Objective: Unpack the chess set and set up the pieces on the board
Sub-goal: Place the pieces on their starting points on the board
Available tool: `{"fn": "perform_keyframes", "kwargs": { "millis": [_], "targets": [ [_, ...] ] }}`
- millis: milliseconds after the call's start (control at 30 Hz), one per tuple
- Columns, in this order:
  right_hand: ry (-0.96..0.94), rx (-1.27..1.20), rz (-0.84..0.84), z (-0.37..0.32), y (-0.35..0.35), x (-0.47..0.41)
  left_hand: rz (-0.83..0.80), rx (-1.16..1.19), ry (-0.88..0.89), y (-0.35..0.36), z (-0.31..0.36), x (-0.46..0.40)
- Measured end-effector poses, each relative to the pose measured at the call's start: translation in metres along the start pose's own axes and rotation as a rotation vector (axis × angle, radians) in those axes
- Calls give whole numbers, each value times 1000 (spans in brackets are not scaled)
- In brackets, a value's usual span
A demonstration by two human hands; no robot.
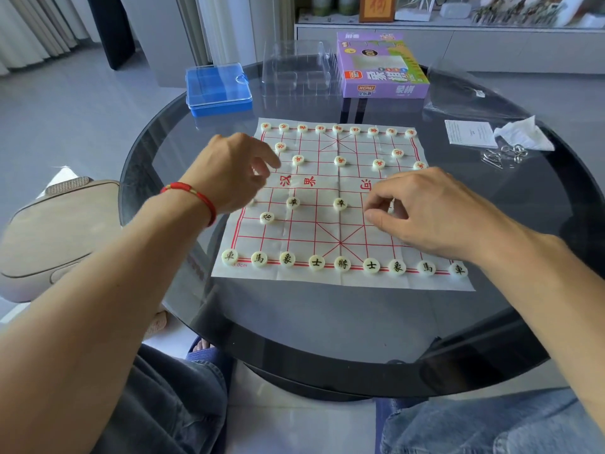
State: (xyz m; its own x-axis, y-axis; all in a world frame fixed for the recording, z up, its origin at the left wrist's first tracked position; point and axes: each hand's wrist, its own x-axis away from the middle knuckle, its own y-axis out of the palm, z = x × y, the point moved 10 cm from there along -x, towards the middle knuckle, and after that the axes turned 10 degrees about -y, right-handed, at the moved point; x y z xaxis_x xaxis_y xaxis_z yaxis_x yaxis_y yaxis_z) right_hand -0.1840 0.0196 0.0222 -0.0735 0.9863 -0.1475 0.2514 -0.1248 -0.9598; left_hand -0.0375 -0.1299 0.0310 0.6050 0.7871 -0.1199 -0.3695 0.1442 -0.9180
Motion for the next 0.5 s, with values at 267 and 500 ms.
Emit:
{"fn": "perform_keyframes", "kwargs": {
  "millis": [267, 500],
  "targets": [
    [339, -10, 156, 71, -29, 23, 1, -65, -131, -17, -47, 17],
    [434, -22, 127, 92, -34, 42, -117, -82, -110, -3, -41, 31]
  ]
}}
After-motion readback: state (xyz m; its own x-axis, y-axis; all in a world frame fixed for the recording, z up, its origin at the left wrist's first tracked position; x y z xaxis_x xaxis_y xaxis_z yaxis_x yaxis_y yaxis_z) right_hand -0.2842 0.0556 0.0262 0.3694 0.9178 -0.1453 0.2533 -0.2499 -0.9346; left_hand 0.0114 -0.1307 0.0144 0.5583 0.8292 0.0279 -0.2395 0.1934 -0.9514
